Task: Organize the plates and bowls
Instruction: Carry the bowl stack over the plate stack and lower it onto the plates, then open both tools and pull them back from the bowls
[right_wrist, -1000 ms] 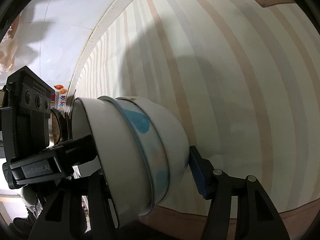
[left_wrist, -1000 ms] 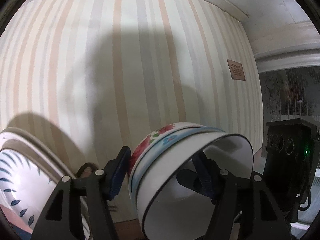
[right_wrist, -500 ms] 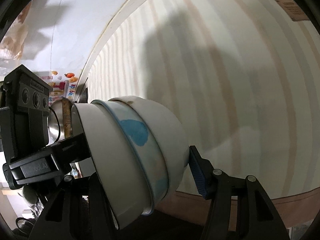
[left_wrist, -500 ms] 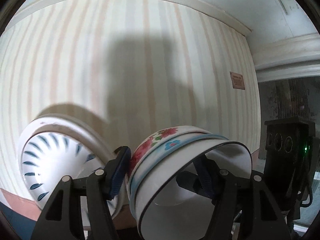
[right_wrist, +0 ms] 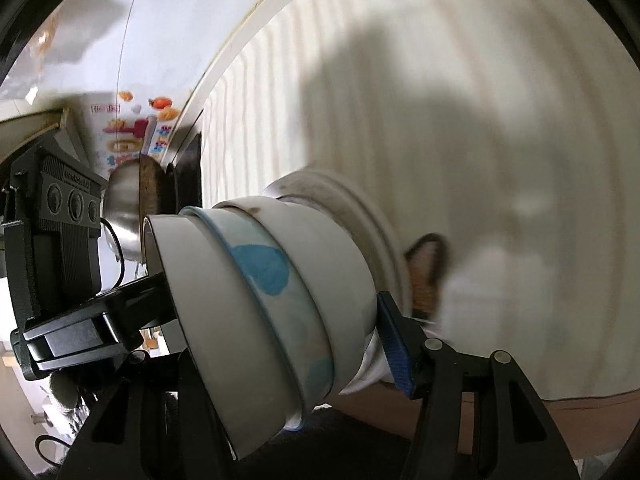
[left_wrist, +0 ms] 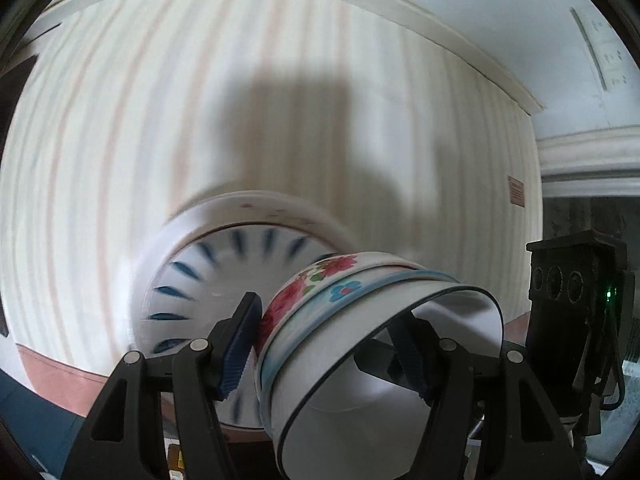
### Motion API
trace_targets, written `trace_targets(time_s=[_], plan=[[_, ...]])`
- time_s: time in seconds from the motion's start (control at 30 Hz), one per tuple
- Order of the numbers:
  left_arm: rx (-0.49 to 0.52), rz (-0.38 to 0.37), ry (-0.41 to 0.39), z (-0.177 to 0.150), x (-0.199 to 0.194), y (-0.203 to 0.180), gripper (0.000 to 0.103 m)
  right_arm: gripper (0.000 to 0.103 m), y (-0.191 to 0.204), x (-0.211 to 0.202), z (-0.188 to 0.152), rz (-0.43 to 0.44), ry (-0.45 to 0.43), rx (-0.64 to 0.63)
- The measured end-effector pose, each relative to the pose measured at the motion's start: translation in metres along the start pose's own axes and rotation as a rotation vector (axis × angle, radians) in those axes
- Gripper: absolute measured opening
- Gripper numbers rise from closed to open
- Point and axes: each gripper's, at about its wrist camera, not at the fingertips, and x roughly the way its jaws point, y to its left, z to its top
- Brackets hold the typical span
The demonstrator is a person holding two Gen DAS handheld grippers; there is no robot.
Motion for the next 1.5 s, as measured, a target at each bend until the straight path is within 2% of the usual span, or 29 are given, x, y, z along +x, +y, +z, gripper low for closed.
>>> trace_targets(time_s=[0.17, 0.33, 0.6, 1.03, 1.27, 1.5], plan=[[-0.055, 0.002, 0.001, 0.000, 0.002, 0.032, 0.061, 0.059, 0.014, 0.031, 0.003, -0.006, 0.044, -0.025], [-0.085, -0.001, 0.002, -0.002, 0.008, 0.048, 0.061, 0.059, 0.018, 0.052, 0.005, -0.021, 0.066, -0.035], [-0.081, 0.012, 0.000, -0.005, 0.015, 0.051, 0.061, 0.059, 0.020, 0.068, 0.007, -0.028, 0.076, -0.031], [-0.087, 0.005, -0.012, -0.009, 0.013, 0.060, 0.061, 0.059, 0.025, 0.070, 0.010, -0.047, 0.071, -0.042], [-0.054, 0.047, -0.056, -0.014, 0.003, 0.057, 0.061, 0.059, 0.032, 0.066, 0.006, -0.086, 0.066, -0.058], [-0.018, 0.084, -0.119, -0.025, -0.020, 0.052, 0.061, 0.059, 0.044, 0.046, -0.004, -0.143, 0.014, -0.090]])
